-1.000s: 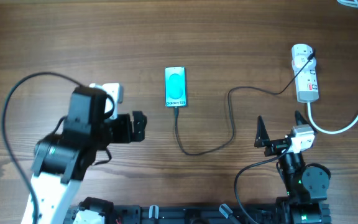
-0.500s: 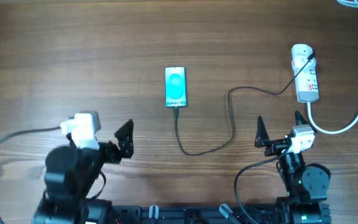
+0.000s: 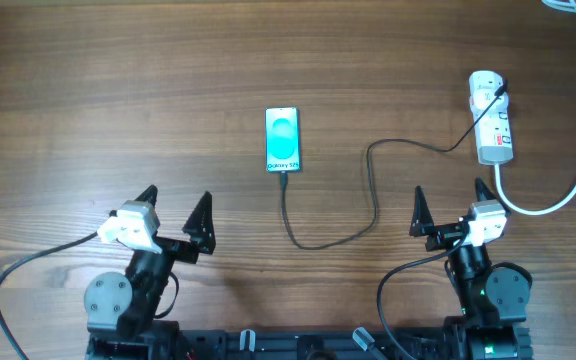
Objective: Plug charger to phone and switch on socket
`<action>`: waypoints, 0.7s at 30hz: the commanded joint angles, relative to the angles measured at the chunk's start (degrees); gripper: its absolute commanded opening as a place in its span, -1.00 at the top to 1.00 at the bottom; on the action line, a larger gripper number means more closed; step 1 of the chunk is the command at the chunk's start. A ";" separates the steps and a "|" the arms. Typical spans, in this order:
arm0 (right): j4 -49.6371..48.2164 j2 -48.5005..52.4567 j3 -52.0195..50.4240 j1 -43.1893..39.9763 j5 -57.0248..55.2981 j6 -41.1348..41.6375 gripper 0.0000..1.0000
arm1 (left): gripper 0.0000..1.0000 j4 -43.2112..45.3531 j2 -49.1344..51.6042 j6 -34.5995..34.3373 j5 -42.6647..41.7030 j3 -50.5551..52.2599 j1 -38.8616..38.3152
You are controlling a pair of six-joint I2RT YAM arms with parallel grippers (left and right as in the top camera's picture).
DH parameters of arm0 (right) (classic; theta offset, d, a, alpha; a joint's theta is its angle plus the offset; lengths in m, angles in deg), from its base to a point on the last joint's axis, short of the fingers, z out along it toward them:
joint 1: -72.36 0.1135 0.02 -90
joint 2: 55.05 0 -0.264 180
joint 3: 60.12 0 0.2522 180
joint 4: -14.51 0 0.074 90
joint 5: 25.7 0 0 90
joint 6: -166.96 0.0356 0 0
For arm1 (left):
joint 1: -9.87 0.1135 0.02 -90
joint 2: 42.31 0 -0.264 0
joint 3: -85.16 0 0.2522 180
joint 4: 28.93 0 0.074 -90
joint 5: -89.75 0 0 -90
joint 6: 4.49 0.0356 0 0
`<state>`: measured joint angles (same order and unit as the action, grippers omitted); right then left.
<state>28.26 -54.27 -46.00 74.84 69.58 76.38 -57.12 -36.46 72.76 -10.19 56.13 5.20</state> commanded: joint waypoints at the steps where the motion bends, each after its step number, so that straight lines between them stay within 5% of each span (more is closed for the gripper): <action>1: -0.13 -0.50 -0.07 0.09 -0.83 -0.81 -1.00 | -1.00 4.04 -3.72 0.55 -1.16 3.52 2.23; 14: -0.13 -0.50 -0.07 0.09 -0.83 -0.83 -1.00 | -1.00 22.36 -5.68 1.33 -1.18 11.78 6.80; 21: -0.11 -0.50 -0.07 0.09 -0.83 -0.83 -0.99 | -1.00 24.79 -5.68 3.54 -1.31 14.67 8.20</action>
<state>28.26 -54.27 -46.00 74.84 69.58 76.36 -32.86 -41.49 74.49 -10.84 68.45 12.55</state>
